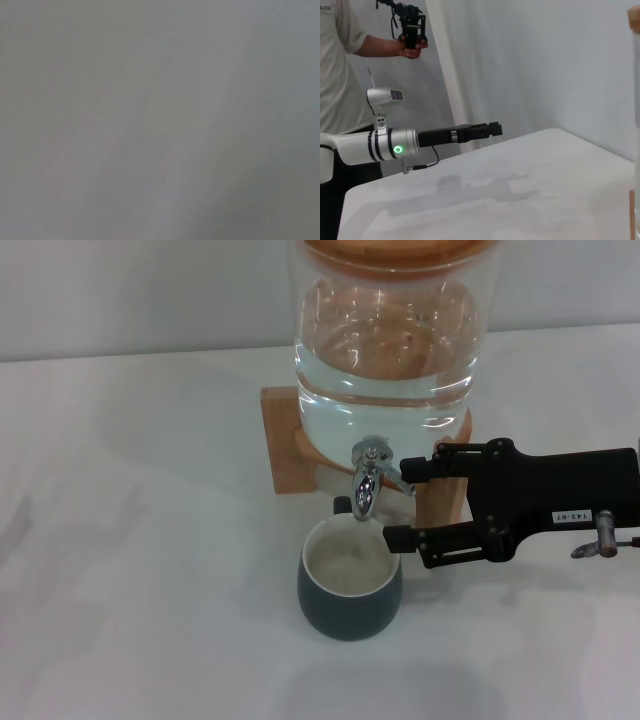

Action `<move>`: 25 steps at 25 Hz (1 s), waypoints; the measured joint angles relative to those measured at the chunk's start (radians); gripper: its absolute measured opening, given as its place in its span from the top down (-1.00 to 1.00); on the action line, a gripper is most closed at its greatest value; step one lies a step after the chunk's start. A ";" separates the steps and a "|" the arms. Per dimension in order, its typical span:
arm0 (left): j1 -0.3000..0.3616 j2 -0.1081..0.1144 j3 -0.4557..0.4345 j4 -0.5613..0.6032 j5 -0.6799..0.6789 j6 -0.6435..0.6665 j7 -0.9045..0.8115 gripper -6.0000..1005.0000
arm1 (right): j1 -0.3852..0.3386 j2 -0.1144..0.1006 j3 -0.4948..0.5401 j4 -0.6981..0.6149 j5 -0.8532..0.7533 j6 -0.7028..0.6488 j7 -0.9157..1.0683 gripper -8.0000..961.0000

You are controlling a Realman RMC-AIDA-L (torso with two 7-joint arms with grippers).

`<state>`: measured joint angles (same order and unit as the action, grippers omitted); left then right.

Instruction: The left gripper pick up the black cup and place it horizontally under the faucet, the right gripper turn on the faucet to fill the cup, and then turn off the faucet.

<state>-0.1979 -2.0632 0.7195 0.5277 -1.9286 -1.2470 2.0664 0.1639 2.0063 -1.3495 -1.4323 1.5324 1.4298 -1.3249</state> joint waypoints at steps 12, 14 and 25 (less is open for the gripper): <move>-0.008 0.000 -0.002 0.000 0.012 0.000 0.000 -0.71 | -0.004 0.001 -0.011 -0.008 0.000 0.000 0.003 -0.72; -0.010 0.000 -0.003 -0.001 0.014 0.000 0.000 -0.71 | -0.003 0.002 -0.011 -0.008 0.000 -0.001 0.003 -0.72; -0.012 0.000 -0.006 -0.002 0.014 0.002 0.000 -0.71 | -0.004 0.002 -0.001 -0.008 0.000 -0.008 0.003 -0.72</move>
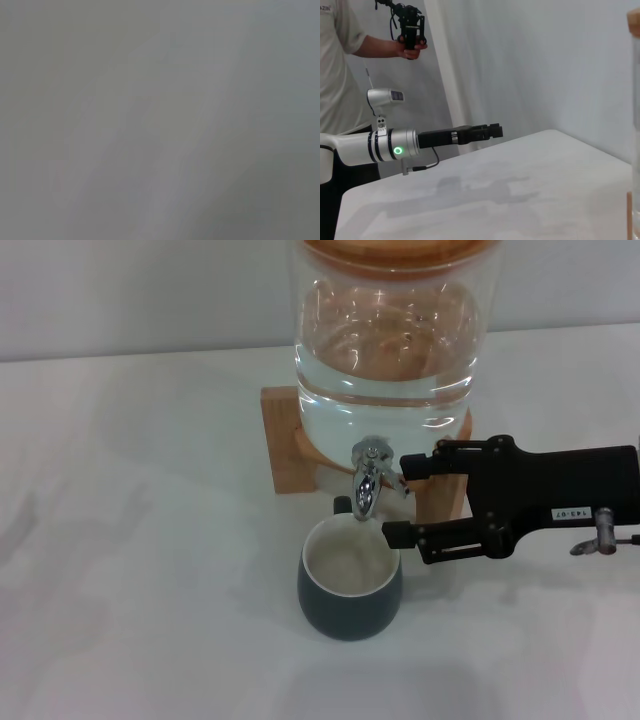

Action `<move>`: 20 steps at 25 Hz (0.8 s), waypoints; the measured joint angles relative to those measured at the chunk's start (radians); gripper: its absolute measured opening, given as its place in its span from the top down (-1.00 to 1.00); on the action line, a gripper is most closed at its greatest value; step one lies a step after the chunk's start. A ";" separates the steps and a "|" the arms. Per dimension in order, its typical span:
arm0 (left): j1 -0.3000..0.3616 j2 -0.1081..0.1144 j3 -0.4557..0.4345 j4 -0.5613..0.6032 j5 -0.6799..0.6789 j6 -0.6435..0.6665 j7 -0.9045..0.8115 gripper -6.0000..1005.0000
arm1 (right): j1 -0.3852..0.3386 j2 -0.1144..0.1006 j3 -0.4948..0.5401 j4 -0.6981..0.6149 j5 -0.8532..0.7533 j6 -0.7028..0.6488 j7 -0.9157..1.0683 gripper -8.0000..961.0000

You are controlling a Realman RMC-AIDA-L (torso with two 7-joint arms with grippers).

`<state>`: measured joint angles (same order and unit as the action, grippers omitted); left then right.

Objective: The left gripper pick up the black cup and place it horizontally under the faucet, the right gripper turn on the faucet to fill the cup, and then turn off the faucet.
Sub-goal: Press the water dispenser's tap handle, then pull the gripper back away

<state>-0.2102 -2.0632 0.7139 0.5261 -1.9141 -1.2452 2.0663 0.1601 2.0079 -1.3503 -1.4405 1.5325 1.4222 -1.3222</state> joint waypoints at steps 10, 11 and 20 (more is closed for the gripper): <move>-0.010 0.000 0.005 0.000 0.000 0.012 0.004 -0.71 | -0.001 0.000 0.002 0.007 -0.004 -0.016 0.000 -0.72; -0.010 0.000 0.005 0.000 0.000 0.012 0.004 -0.71 | -0.001 0.000 0.002 0.007 -0.004 -0.017 0.000 -0.72; -0.011 0.000 0.005 0.000 0.000 0.014 0.006 -0.71 | -0.003 0.000 -0.006 0.009 -0.004 -0.041 -0.001 -0.72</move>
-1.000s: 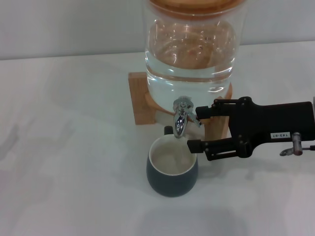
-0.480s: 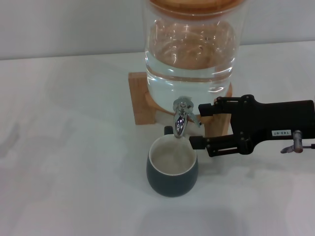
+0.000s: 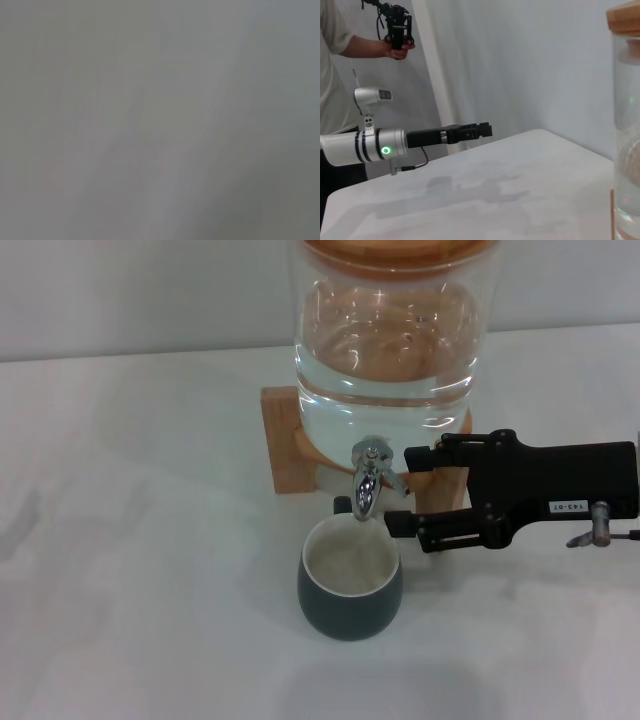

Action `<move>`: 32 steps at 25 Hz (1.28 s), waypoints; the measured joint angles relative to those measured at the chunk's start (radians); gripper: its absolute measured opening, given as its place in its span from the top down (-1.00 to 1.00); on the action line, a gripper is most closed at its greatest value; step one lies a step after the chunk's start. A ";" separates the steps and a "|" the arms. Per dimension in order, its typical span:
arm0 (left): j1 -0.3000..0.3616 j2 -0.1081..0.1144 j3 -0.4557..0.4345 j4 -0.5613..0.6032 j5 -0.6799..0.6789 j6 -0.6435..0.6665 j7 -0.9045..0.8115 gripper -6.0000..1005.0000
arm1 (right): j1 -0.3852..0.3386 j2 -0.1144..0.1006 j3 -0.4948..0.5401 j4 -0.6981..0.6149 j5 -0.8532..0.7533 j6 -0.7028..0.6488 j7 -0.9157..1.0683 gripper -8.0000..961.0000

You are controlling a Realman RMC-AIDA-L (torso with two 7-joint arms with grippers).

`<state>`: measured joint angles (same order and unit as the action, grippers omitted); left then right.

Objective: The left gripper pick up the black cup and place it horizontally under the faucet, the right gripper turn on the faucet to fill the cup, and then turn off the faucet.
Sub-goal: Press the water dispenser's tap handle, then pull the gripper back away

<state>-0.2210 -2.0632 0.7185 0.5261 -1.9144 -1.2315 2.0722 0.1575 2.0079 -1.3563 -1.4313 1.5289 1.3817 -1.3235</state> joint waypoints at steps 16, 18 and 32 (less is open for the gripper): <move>0.000 0.000 0.001 0.000 0.000 0.001 0.000 -0.71 | -0.027 0.000 -0.052 0.000 -0.001 -0.126 -0.005 -0.72; 0.001 0.000 0.001 0.000 0.000 0.001 0.000 -0.71 | -0.030 0.000 -0.048 0.000 0.000 -0.128 -0.007 -0.72; -0.004 0.000 0.001 0.000 0.009 0.007 -0.004 -0.71 | -0.039 -0.003 -0.002 0.001 -0.007 -0.129 -0.013 -0.72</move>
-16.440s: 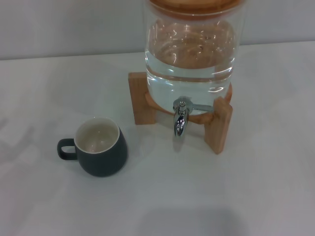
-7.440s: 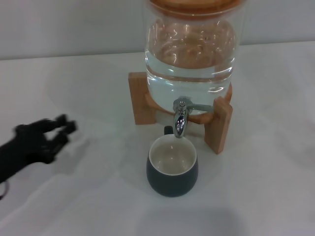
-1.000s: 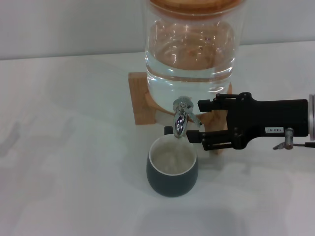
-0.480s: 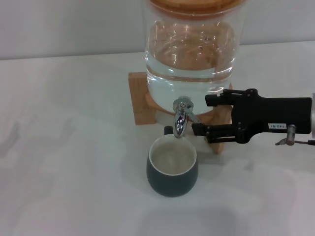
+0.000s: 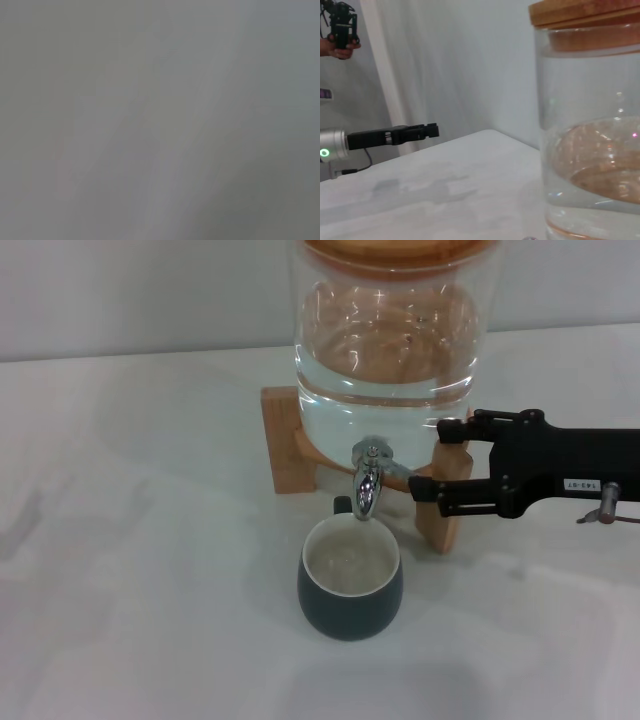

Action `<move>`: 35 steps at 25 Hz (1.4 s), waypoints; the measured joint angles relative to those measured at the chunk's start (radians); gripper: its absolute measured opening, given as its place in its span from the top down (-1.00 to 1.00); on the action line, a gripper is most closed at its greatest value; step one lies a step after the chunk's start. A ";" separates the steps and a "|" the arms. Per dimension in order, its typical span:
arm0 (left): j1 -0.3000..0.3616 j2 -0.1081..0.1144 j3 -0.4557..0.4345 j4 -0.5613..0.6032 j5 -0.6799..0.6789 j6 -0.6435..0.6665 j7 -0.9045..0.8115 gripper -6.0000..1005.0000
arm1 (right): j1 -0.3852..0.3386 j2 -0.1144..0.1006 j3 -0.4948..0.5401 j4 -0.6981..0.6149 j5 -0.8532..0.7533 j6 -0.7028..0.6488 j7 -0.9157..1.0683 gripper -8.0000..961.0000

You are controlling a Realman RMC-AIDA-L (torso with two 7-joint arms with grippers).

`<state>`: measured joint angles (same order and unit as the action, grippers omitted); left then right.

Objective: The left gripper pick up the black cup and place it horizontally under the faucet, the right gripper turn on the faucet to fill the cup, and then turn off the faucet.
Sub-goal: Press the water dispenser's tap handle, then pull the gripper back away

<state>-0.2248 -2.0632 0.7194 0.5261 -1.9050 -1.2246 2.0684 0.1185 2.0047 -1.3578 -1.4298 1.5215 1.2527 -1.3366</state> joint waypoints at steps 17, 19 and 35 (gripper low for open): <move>-0.010 0.000 0.000 0.000 0.004 0.002 -0.003 -0.71 | 0.001 0.000 0.052 0.011 -0.014 0.001 -0.017 -0.72; -0.010 0.000 0.000 0.000 0.005 0.003 -0.004 -0.71 | 0.001 0.000 0.057 0.013 -0.014 -0.001 -0.021 -0.72; -0.010 0.000 0.000 0.000 0.004 0.005 -0.003 -0.71 | 0.004 0.000 0.099 0.008 0.024 0.100 -0.024 -0.72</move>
<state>-0.2353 -2.0632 0.7195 0.5257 -1.9006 -1.2195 2.0656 0.1229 2.0049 -1.2587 -1.4220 1.5454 1.3529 -1.3606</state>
